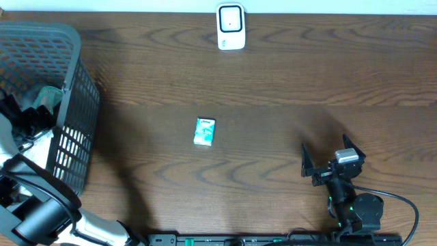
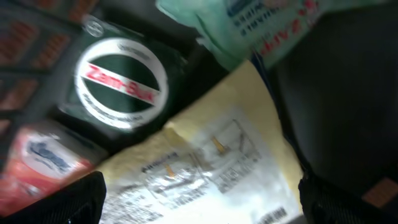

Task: Scan the item barcode
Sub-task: 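Reach the left gripper back into the basket toward the white bag, then grasp the white plastic bag with the left gripper and lift it out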

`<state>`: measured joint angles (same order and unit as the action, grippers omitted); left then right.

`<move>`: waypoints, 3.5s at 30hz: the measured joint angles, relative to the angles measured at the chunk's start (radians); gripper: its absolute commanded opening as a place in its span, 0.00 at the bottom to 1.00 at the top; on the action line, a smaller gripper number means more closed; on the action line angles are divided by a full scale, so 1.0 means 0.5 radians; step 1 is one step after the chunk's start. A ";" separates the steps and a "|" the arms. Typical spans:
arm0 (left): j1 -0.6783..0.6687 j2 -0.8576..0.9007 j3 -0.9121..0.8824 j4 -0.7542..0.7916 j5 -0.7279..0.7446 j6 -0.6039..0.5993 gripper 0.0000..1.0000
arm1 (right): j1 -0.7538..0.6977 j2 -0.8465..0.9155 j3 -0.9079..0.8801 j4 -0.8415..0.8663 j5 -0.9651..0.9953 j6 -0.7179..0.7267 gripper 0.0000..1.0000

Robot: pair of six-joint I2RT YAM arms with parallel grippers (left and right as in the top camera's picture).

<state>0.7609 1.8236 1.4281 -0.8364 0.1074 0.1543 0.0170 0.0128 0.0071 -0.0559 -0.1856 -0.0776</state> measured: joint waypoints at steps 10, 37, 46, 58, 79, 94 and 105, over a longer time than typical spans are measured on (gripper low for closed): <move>0.125 0.034 -0.150 0.058 0.000 0.282 0.98 | 0.000 0.000 0.000 0.000 0.000 0.000 0.99; 0.126 0.053 -0.146 -0.033 0.060 0.317 0.07 | 0.000 0.000 -0.001 0.000 0.001 0.000 0.99; 0.117 -0.586 -0.017 0.084 0.060 0.040 0.07 | 0.000 0.000 0.000 0.000 0.000 0.000 0.99; 0.047 -0.703 -0.119 0.043 -0.092 0.058 0.51 | 0.000 0.000 0.000 0.000 0.000 0.000 0.99; 0.057 -0.497 -0.344 0.111 -0.298 0.552 0.87 | 0.000 0.000 0.000 0.000 0.001 0.000 0.99; 0.177 -0.327 -0.344 0.128 -0.328 0.584 0.88 | 0.000 0.000 -0.001 0.000 0.001 0.000 0.99; 0.177 -0.081 -0.344 0.034 -0.141 0.581 0.72 | 0.000 0.000 0.000 0.000 0.001 0.000 0.99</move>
<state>0.8494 1.7832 1.2560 -0.8192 0.0368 0.4450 0.0170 0.0128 0.0071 -0.0559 -0.1852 -0.0776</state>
